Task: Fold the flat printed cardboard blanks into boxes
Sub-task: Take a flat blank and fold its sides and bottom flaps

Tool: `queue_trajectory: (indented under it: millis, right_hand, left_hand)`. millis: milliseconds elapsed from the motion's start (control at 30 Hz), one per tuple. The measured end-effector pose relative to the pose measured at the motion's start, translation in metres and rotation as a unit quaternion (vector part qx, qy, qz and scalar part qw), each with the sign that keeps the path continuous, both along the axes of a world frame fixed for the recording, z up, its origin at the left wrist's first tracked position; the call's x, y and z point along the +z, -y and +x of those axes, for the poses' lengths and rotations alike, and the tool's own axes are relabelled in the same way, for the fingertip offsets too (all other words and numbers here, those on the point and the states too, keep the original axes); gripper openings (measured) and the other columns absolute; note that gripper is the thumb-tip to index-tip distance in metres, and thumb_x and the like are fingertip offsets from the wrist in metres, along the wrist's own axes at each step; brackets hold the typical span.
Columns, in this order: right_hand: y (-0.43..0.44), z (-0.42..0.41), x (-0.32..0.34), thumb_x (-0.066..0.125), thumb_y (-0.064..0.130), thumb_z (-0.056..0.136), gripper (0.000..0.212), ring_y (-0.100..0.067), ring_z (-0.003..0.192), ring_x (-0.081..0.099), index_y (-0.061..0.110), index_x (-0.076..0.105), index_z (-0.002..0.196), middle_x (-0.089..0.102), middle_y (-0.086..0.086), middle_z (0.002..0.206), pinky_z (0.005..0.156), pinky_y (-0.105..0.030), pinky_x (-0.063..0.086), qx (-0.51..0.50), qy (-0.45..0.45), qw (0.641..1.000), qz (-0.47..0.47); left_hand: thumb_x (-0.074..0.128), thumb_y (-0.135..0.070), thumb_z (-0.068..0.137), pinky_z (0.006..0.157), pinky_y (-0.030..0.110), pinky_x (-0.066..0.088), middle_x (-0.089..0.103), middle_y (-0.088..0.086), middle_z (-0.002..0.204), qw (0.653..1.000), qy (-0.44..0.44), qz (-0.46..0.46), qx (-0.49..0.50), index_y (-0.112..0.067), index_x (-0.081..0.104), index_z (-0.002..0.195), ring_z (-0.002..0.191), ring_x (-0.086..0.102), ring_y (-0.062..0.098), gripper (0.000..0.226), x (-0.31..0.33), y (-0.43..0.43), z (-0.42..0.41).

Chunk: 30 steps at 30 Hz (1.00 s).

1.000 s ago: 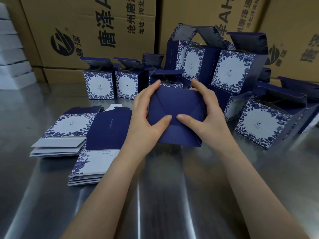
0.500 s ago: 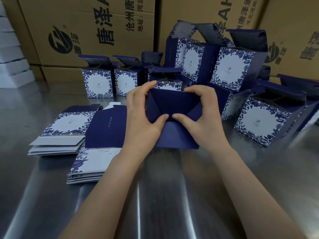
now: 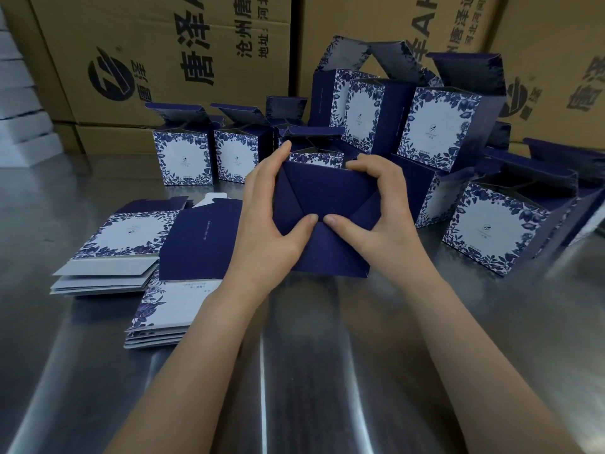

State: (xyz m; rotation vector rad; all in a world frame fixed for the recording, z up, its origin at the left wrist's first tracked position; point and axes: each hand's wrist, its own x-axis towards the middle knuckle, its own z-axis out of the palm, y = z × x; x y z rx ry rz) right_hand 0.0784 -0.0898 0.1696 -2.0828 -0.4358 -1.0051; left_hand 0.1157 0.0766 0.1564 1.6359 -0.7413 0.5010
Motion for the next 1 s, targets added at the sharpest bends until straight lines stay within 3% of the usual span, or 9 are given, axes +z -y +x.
queue_trajectory:
  millis: [267, 400, 600, 667, 800, 900, 1000]
  right_hand:
    - [-0.002, -0.004, 0.002, 0.070, 0.023, 0.081, 0.052, -0.014, 0.134, 0.035, 0.030, 0.044, 0.126, 0.042, 0.000, 0.135, 0.113, -0.023, 0.028, 0.011, -0.025, 1.000, 0.013]
    - [-0.005, -0.004, 0.002, 0.068, 0.035, 0.082, 0.048, -0.011, 0.134, 0.029, 0.037, 0.049, 0.126, 0.035, -0.001, 0.140, 0.107, -0.008, 0.022, -0.032, -0.035, 0.999, 0.011]
    - [-0.017, -0.004, 0.002, 0.056, 0.068, 0.068, 0.067, -0.017, 0.120, 0.034, 0.038, 0.059, 0.128, 0.035, 0.004, 0.135, 0.097, 0.000, 0.018, -0.140, -0.032, 0.989, 0.025]
    - [-0.021, -0.005, 0.003, 0.056, 0.072, 0.063, 0.075, -0.016, 0.125, 0.033, 0.037, 0.058, 0.129, 0.034, 0.004, 0.138, 0.097, 0.001, 0.018, -0.144, -0.047, 0.988, 0.044]
    - [-0.025, -0.004, 0.002, 0.063, 0.071, 0.055, 0.081, -0.013, 0.133, 0.032, 0.032, 0.058, 0.125, 0.033, 0.001, 0.142, 0.104, -0.012, 0.024, -0.119, -0.088, 0.985, 0.086]
    - [-0.026, -0.003, 0.001, 0.061, 0.069, 0.053, 0.074, -0.010, 0.131, 0.032, 0.032, 0.060, 0.117, 0.039, 0.003, 0.136, 0.099, -0.003, 0.023, -0.089, -0.089, 0.982, 0.141]
    - [-0.024, 0.001, -0.005, 0.066, 0.065, 0.053, 0.056, -0.010, 0.128, 0.038, 0.042, 0.060, 0.104, 0.043, 0.009, 0.128, 0.105, -0.016, 0.032, -0.065, -0.092, 0.970, 0.214]
  left_hand:
    - [0.066, -0.017, 0.086, 0.113, 0.048, 0.037, 0.032, -0.015, 0.153, 1.000, 0.010, -0.011, -0.021, -0.026, 0.029, 0.152, 0.142, 0.033, 0.013, 0.076, -0.001, -0.001, 0.000]
    - [0.067, -0.015, 0.086, 0.113, 0.050, 0.037, 0.033, -0.006, 0.155, 0.999, 0.036, -0.019, -0.005, -0.025, 0.032, 0.150, 0.145, 0.030, 0.015, 0.073, -0.003, 0.002, -0.001]
    - [0.067, 0.001, 0.084, 0.117, 0.028, 0.029, 0.036, 0.012, 0.152, 0.987, 0.149, 0.021, 0.055, -0.020, 0.039, 0.144, 0.144, 0.031, 0.016, 0.070, -0.007, 0.012, -0.004]
    - [0.066, 0.004, 0.082, 0.117, 0.036, 0.030, 0.035, 0.013, 0.153, 0.984, 0.166, 0.032, 0.056, -0.019, 0.039, 0.145, 0.144, 0.031, 0.021, 0.071, -0.009, 0.016, -0.006]
    - [0.067, 0.007, 0.077, 0.116, 0.053, 0.029, 0.032, 0.010, 0.156, 0.980, 0.181, 0.061, 0.050, -0.022, 0.032, 0.146, 0.147, 0.026, 0.027, 0.083, -0.010, 0.020, -0.007]
    - [0.066, 0.001, 0.079, 0.115, 0.060, 0.026, 0.028, 0.006, 0.158, 0.979, 0.190, 0.074, 0.030, -0.023, 0.030, 0.147, 0.150, 0.021, 0.024, 0.080, -0.011, 0.021, -0.008]
    - [0.065, -0.009, 0.083, 0.117, 0.055, 0.027, 0.025, 0.011, 0.159, 0.979, 0.197, 0.054, 0.007, -0.020, 0.026, 0.149, 0.149, 0.022, 0.022, 0.078, -0.011, 0.021, -0.008]
